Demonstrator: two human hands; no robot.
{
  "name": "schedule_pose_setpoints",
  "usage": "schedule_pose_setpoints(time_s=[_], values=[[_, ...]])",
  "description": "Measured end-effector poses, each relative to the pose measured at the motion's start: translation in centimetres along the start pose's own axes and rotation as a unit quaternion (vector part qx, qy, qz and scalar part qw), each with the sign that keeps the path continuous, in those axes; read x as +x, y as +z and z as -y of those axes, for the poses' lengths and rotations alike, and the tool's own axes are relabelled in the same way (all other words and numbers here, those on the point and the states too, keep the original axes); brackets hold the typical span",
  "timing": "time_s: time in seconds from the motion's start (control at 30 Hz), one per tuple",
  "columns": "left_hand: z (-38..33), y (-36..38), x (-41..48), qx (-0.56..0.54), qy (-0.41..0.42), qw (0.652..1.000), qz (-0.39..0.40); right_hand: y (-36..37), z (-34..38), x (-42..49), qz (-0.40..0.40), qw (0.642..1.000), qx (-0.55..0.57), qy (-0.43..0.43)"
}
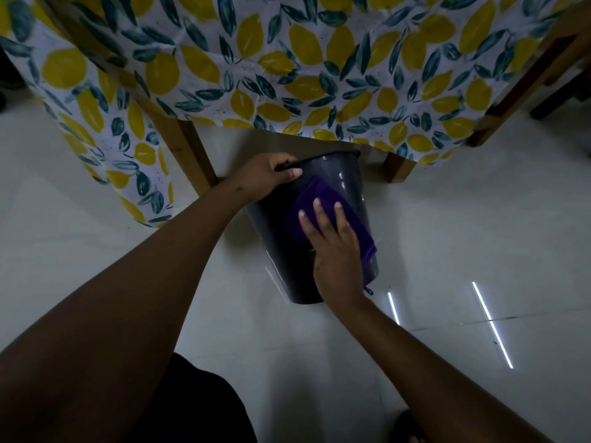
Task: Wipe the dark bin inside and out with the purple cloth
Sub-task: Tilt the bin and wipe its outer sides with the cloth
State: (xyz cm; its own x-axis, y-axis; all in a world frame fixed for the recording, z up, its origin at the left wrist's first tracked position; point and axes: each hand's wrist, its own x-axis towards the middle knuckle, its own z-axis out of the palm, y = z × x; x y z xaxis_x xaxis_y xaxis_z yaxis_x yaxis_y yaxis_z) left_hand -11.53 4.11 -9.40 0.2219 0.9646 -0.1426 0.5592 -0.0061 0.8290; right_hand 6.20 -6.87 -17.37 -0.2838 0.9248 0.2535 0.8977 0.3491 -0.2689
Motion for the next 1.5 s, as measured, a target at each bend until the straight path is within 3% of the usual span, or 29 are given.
schedule_pose_setpoints(time_s=[0.1, 0.17, 0.27, 0.33, 0.43, 0.6, 0.8, 0.87, 0.97, 1.07, 1.13, 1.2, 1.3, 1.4, 1.5], values=[[-0.1, 0.1, 0.1, -0.012, -0.006, 1.000, -0.005, -0.1, 0.2, 0.6, 0.001, 1.000, -0.018, -0.024], [0.0, 0.2, 0.2, -0.012, -0.011, 1.000, -0.009, 0.3, -0.1, -0.7, 0.030, 0.990, -0.069, -0.117], [-0.1, 0.4, 0.4, 0.010, -0.009, 1.000, -0.009, 1.2, -1.4, -3.5, 0.112, 0.939, -0.120, -0.303], [-0.3, 0.6, 0.5, 0.011, -0.008, 1.000, -0.003, 1.0, -2.2, -4.6, 0.148, 0.913, -0.137, -0.355], [-0.4, 0.6, 0.5, 0.005, -0.009, 1.000, -0.006, 0.1, -2.1, -3.0, 0.155, 0.912, -0.143, -0.352], [-1.1, 0.9, 0.8, 0.024, -0.006, 0.999, 0.028, -0.7, -1.0, 1.7, 0.065, 0.964, -0.103, -0.235], [-0.2, 0.5, 0.6, 0.000, -0.013, 1.000, 0.008, 0.7, -2.5, -3.5, 0.154, 0.888, -0.148, -0.407], [0.1, 0.4, 0.4, -0.009, -0.015, 1.000, 0.002, 0.0, -3.4, -3.9, 0.130, 0.886, -0.144, -0.421], [0.6, 0.4, 0.3, -0.017, -0.016, 1.000, -0.012, -0.6, -4.5, -1.3, 0.074, 0.937, -0.083, -0.332], [0.8, 0.2, 0.3, -0.023, -0.022, 0.999, -0.009, -0.9, -4.6, 1.7, 0.045, 0.986, -0.004, -0.159], [0.8, 0.2, 0.4, -0.020, -0.016, 1.000, -0.009, -0.9, -3.7, 2.1, 0.015, 0.997, 0.048, -0.062], [0.8, 0.4, 0.6, -0.003, -0.012, 1.000, -0.013, -0.2, -2.5, 0.9, -0.006, 0.998, 0.048, -0.033], [0.9, 0.6, 0.9, 0.026, 0.001, 0.999, -0.026, 1.6, -1.4, -3.2, 0.035, 0.989, -0.030, -0.137], [1.0, 0.5, 1.0, 0.029, 0.000, 0.999, -0.031, 2.6, -2.0, -6.4, 0.118, 0.951, -0.089, -0.272], [0.9, 0.4, 0.9, 0.032, 0.003, 0.999, -0.025, 2.1, -2.5, -5.1, 0.095, 0.959, -0.067, -0.257]])
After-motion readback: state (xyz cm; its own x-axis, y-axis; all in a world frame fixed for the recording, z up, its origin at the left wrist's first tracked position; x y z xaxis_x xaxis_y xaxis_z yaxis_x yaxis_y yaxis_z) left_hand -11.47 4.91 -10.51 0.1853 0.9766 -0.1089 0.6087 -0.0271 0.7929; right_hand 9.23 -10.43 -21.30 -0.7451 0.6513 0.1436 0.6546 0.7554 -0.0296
